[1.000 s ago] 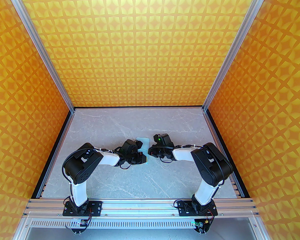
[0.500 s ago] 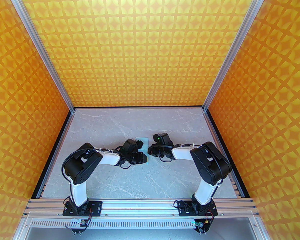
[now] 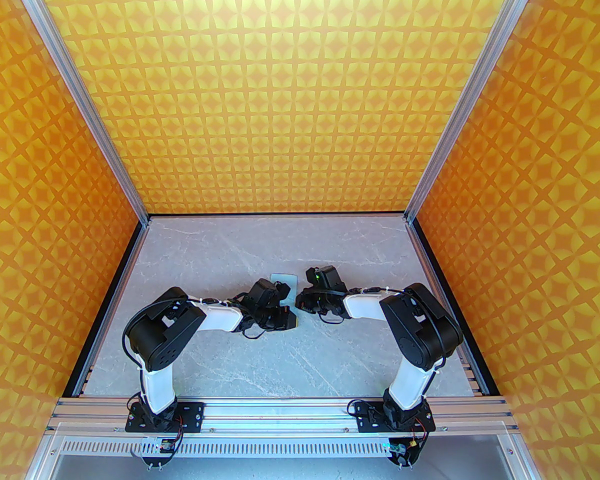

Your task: Fold a paper plane with a square sheet of paper (fold left side to right side)

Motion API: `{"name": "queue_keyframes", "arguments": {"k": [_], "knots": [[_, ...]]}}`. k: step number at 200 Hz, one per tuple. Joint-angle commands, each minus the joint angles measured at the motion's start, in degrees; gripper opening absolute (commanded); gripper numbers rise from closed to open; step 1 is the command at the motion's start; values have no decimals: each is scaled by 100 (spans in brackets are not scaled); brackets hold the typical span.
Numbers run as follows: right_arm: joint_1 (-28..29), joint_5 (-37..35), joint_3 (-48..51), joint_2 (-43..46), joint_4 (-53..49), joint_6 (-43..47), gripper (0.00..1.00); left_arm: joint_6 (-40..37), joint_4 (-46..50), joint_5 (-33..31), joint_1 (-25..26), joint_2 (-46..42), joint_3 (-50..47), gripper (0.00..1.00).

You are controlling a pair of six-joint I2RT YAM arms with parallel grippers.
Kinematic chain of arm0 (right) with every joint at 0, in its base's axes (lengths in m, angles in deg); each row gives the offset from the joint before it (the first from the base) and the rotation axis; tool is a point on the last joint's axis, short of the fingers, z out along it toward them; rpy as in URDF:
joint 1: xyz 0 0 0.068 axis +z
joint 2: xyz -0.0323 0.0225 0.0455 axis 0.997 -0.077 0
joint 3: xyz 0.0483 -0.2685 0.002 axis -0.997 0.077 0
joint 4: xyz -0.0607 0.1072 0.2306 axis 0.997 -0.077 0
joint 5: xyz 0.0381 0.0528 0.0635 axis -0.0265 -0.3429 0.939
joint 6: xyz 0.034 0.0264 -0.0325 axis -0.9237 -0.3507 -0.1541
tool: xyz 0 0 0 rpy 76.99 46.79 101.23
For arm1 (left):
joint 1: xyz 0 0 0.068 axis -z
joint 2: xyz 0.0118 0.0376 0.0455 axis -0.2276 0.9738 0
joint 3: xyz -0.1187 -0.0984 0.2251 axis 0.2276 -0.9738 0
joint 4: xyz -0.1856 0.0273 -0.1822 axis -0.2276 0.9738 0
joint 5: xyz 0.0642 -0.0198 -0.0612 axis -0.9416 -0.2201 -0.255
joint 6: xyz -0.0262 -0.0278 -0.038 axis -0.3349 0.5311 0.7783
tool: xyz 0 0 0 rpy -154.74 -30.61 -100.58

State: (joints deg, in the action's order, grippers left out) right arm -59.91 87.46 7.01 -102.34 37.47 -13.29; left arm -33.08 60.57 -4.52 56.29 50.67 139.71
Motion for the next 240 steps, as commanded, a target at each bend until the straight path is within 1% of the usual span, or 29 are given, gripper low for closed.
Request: {"name": "queue_keyframes", "arguments": {"k": [1,20,35,58,82,97,141,159,163,182,240], "knots": [[-36,-158,-10,-173,-183,80,0,91,155,-34,28,214,38,5],[-35,-175,7,-154,-183,89,0,122,185,-49,28,261,-19,4],[-36,-177,8,-141,-183,81,0,136,212,-54,28,281,-21,1],[-36,-167,6,-148,-183,80,0,183,215,-54,22,185,-19,2],[-36,-166,12,-138,-192,97,0,129,376,-87,-11,-176,41,6],[-34,-167,7,-144,-200,105,0,51,551,-113,-67,-416,141,7],[-35,-140,-6,-178,-192,106,0,-191,932,-129,-444,-796,400,12],[-34,-136,-8,-180,-202,106,0,-302,1034,-126,-508,-731,533,12],[-36,-133,-13,-186,-201,106,0,-321,1063,-124,-676,-700,579,12],[-36,-114,-18,-209,-184,89,0,-387,1121,-127,-782,-494,760,12],[-36,-88,-11,-200,-183,89,0,-477,1180,-129,-868,123,1261,12]]}}
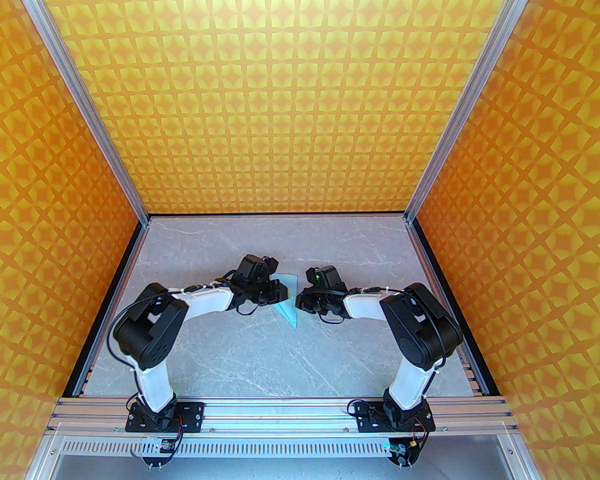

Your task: Fold a paper plane with a square sheet of paper (fold left side to right side)

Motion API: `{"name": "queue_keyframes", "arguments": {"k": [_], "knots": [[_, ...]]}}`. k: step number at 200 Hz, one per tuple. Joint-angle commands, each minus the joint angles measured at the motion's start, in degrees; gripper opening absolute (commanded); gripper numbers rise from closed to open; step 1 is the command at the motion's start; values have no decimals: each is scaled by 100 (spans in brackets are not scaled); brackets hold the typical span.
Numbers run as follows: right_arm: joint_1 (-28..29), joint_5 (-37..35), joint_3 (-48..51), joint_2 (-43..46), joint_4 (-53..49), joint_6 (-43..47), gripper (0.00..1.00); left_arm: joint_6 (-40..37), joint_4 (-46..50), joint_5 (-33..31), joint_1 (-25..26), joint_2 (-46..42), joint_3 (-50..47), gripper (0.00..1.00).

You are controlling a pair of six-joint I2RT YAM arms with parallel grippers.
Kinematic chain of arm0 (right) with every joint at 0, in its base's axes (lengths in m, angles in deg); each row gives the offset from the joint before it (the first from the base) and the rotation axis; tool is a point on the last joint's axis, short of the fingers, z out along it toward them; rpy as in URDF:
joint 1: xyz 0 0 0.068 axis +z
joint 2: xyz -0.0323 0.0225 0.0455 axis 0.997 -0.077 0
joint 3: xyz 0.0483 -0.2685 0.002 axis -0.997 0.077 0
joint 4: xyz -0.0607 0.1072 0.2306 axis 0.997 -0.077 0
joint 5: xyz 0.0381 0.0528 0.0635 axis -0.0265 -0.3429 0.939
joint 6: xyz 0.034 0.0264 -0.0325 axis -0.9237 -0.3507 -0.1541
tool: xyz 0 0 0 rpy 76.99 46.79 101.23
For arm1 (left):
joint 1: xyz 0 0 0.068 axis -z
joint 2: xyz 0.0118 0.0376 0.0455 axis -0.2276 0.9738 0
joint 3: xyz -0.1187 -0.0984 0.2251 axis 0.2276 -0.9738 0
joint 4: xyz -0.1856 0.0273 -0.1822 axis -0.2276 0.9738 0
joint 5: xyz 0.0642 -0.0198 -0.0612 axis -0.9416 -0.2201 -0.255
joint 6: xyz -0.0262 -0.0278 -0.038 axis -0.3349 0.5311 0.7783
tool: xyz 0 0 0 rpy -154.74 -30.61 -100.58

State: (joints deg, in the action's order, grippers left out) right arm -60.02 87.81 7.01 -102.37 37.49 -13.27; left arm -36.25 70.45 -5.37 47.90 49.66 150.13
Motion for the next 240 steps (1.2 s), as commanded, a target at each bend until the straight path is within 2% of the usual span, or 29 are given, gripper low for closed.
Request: {"name": "queue_keyframes", "arguments": {"k": [1,53,121,222,240], "knots": [[-25,-123,-7,-197,-185,87,0,-163,188,-39,-29,228,218,12],[-25,-118,-8,-185,-186,86,0,-153,213,-53,-28,257,24,11],[-25,-131,18,-173,-185,104,0,-175,708,-321,-26,496,-45,11],[-25,-97,-5,49,-253,113,0,-79,646,-346,-12,663,-78,11],[-24,-184,-4,362,-400,137,18,-35,620,-343,-12,695,-68,11]]}}
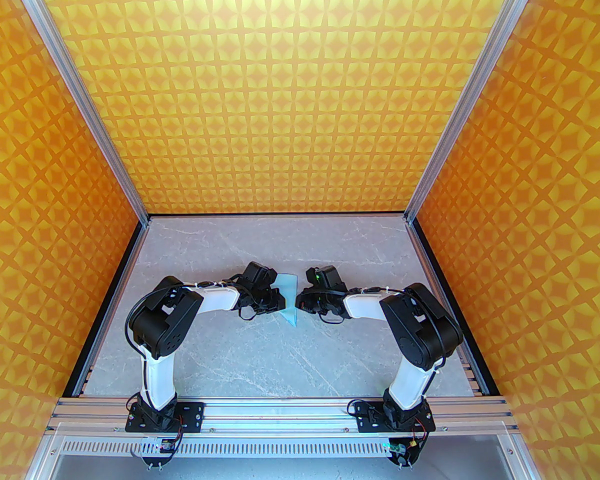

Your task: Fold a paper plane with a square sheet of paper (fold left side to right side)

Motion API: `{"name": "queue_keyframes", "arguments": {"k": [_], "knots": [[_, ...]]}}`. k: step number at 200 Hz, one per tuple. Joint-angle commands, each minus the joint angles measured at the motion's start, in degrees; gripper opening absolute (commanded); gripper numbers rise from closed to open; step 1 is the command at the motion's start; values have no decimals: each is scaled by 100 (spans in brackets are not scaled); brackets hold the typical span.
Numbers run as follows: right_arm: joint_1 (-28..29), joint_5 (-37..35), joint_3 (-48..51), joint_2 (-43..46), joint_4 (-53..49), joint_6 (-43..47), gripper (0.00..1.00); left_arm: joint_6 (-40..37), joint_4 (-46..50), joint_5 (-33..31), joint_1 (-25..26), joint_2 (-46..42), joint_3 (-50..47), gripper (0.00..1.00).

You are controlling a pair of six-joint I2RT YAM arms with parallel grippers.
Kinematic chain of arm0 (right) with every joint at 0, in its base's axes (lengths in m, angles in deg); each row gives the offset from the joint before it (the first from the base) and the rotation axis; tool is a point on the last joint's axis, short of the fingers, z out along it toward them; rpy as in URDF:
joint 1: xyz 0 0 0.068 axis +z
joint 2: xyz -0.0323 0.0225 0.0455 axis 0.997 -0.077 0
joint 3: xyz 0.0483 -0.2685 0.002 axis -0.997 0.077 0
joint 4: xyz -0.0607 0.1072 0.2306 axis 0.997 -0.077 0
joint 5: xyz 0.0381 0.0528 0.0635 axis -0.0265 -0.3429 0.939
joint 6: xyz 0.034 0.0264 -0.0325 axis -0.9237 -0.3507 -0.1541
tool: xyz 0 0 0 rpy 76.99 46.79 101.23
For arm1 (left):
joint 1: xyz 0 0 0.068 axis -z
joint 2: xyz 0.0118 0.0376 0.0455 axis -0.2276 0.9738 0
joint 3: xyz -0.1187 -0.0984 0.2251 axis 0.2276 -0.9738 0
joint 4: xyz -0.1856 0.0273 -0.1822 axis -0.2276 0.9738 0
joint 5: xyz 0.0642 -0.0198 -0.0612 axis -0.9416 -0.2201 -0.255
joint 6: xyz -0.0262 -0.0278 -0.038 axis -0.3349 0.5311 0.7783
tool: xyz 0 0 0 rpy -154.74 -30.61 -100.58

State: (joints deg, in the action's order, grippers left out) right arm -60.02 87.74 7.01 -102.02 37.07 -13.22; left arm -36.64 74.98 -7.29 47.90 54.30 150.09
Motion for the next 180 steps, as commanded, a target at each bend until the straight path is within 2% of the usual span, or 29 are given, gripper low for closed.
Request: {"name": "queue_keyframes", "arguments": {"k": [1,11,28,75,113,180], "knots": [[-20,-186,-8,351,-370,134,19,9,170,-151,-16,229,-66,11],[-16,-221,12,542,-463,159,27,32,163,-151,-15,251,-52,11],[6,-262,101,849,-530,145,29,63,147,-153,-7,282,-41,11],[423,114,357,1024,-266,-57,9,71,139,-156,24,305,8,11],[667,245,460,686,66,-235,7,41,189,-151,32,312,39,11],[686,182,483,462,6,-190,6,41,203,-151,40,306,44,11]]}}
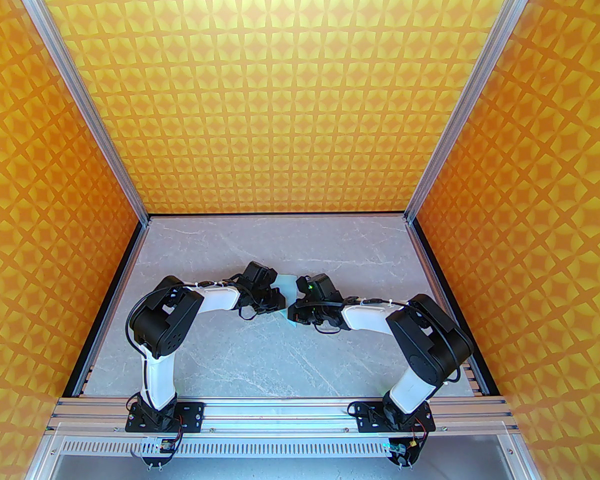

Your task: Fold a paper plane with a square sheet of paper (fold left side to right side)

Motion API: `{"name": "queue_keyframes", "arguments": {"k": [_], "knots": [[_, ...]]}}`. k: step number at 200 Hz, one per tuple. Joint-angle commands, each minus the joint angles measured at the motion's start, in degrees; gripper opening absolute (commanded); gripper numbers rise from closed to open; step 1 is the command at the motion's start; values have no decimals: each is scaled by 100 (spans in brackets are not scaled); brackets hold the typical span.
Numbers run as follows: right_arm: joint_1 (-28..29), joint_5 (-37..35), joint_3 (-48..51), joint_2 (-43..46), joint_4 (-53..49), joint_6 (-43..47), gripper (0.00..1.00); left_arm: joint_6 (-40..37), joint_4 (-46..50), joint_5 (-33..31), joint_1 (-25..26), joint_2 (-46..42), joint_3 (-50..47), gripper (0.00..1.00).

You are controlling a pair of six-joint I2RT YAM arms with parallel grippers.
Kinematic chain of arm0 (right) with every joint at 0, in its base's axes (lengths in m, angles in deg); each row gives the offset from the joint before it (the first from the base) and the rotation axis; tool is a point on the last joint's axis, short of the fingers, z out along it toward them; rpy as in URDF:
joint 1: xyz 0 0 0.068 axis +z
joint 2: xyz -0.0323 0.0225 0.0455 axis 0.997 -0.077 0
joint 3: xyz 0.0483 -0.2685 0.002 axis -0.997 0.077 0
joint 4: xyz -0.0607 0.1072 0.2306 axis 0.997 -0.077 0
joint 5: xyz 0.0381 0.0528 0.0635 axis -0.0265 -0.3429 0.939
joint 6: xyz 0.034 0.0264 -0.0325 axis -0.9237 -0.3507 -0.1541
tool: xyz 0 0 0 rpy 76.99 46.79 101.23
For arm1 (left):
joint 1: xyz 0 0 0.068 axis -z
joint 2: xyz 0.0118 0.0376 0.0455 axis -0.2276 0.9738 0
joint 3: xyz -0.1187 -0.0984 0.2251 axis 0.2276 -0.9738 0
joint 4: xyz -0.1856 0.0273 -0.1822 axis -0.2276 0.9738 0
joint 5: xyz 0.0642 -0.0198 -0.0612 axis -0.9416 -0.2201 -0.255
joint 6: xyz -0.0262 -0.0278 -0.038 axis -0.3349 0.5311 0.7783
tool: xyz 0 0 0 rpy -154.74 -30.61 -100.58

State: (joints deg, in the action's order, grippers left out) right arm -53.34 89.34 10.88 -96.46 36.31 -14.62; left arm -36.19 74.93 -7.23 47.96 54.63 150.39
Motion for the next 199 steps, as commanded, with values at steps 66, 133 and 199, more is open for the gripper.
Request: {"name": "queue_keyframes", "arguments": {"k": [66,133,199], "knots": [[18,85,153,21,-63,21,7,6,194,-157,29,285,2,11],[27,23,271,-79,-45,46,7,1,198,-157,35,283,1,11],[26,-91,207,-328,-164,82,4,-63,338,-160,34,40,92,22]]}}
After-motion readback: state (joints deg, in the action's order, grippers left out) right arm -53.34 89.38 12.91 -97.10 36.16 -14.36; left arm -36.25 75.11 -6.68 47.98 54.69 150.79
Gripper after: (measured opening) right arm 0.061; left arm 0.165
